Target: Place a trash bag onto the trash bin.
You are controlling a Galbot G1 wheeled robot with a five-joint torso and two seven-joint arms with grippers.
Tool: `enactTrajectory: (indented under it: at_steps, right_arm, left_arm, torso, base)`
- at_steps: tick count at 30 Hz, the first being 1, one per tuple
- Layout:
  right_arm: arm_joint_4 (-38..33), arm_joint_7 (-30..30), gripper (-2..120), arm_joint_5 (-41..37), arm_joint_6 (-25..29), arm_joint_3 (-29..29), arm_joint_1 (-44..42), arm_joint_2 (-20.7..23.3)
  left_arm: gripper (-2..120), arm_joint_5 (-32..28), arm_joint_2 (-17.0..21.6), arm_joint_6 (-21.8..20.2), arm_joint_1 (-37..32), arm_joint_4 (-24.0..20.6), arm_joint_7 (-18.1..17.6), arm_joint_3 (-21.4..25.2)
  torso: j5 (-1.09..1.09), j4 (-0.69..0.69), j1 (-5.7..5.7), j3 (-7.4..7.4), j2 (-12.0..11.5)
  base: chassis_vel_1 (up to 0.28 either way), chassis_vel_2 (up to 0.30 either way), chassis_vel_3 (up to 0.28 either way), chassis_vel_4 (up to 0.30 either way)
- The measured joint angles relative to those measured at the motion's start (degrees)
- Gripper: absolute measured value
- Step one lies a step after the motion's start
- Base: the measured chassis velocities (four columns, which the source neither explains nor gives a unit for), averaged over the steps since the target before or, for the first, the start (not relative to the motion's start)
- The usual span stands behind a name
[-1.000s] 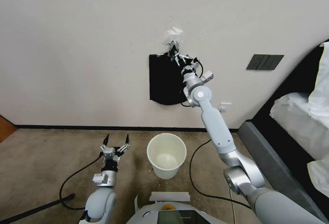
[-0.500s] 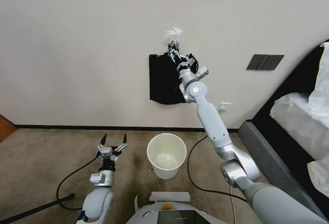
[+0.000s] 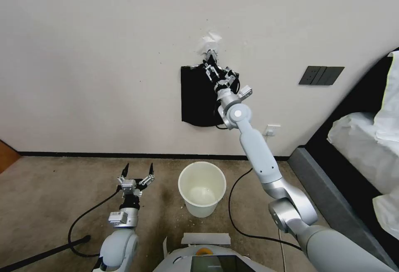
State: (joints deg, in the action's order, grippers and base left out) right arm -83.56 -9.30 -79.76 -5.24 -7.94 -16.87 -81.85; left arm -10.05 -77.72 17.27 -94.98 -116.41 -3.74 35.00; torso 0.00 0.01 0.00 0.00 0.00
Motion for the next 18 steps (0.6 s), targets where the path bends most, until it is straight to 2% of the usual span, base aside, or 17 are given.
enactTrajectory:
  at_steps: [10, 14, 16, 17, 18]
  right_arm:
    - [0.47, 0.82, 98, -1.12, -0.2, -0.64, 1.07, -0.5]
    - [0.81, 1.2, 91, -1.33, -0.27, -0.84, 1.16, -0.51]
    - [0.66, 1.39, 76, -1.41, -0.27, -1.11, 1.0, -0.48]
    - [0.66, 1.39, 76, -1.41, -0.27, -1.11, 1.0, -0.48]
    - [0.42, 1.54, 69, -1.4, -0.27, -1.23, 0.71, -0.41]
  left_arm:
    - [100, -0.38, 0.19, 0.05, 0.0, 0.02, -0.02, 0.22]
    - [100, -0.46, 0.24, 0.07, 0.0, 0.24, -0.03, 0.3]
    - [100, -0.54, 0.24, 0.14, -0.02, 0.36, -0.03, 0.34]
    - [100, -0.54, 0.24, 0.14, -0.02, 0.36, -0.03, 0.34]
    - [100, -0.55, 0.22, 0.14, 0.05, 0.44, -0.04, 0.26]
  torso:
    - [0.0, 0.0, 0.0, 0.0, 0.0]
    - [0.0, -0.01, 0.0, 0.0, 0.0]
    - [0.0, -0.01, 0.0, 0.0, 0.0]
    - [0.0, -0.01, 0.0, 0.0, 0.0]
    - [0.0, -0.01, 0.0, 0.0, 0.0]
  base:
    - [0.0, 0.0, 0.0, 0.0]
    - [0.0, 0.0, 0.0, 0.0]
    - [0.0, 0.0, 0.0, 0.0]
    - [0.0, 0.0, 0.0, 0.0]
    - [0.0, 0.0, 0.0, 0.0]
